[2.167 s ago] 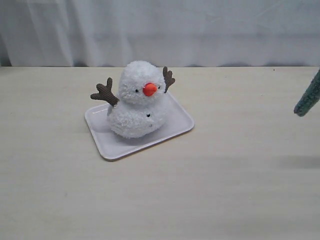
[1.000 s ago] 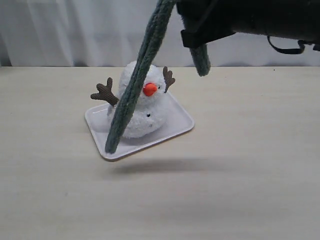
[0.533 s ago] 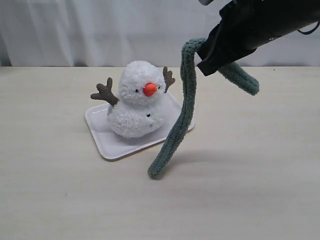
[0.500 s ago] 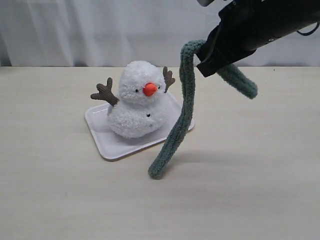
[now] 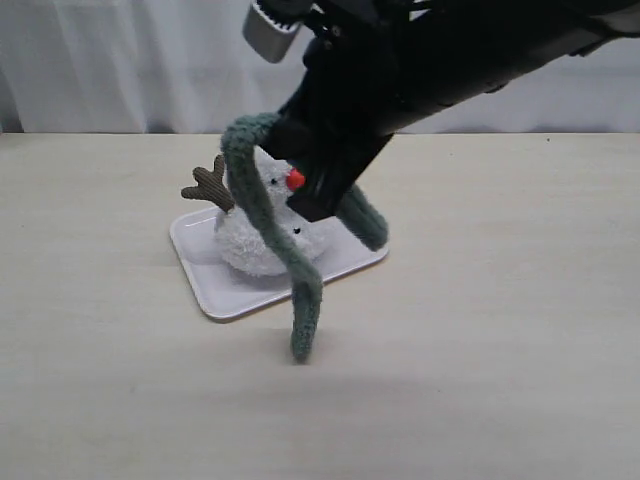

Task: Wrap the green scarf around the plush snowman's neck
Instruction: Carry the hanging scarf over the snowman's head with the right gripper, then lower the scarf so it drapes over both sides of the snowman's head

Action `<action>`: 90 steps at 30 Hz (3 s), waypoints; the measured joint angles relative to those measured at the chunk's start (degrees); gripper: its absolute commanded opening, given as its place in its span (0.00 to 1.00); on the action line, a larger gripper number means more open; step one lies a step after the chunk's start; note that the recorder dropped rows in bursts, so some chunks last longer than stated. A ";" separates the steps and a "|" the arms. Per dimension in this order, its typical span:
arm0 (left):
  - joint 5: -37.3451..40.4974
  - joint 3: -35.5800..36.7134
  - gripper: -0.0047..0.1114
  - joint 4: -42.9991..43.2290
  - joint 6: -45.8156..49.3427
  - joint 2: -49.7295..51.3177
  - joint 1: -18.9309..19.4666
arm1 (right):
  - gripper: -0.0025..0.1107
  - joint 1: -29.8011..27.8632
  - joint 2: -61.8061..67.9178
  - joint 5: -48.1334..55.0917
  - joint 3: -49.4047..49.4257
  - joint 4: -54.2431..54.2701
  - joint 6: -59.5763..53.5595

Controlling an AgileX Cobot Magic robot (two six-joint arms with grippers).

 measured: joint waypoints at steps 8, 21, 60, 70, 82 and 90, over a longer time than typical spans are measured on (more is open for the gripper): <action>0.00 0.00 0.04 0.00 0.00 0.00 0.00 | 0.06 2.13 2.09 -18.72 -0.94 -0.61 -0.61; 0.00 0.00 0.04 0.00 0.00 0.00 0.00 | 0.06 2.17 13.50 -37.36 -0.95 -11.86 -8.43; 0.00 0.00 0.04 0.00 0.00 0.00 0.00 | 0.06 -3.35 18.81 -44.01 -0.95 -39.38 -0.26; 0.00 0.00 0.04 0.00 0.00 0.00 0.00 | 0.06 -9.22 21.01 -53.82 -0.95 -12.69 7.97; 0.10 0.00 0.04 0.00 0.00 0.00 0.00 | 0.06 -10.03 27.72 -25.68 -10.70 -7.24 9.10; 0.10 0.00 0.04 0.00 0.00 0.00 0.00 | 0.06 -10.08 29.71 -17.79 -14.53 -11.02 17.91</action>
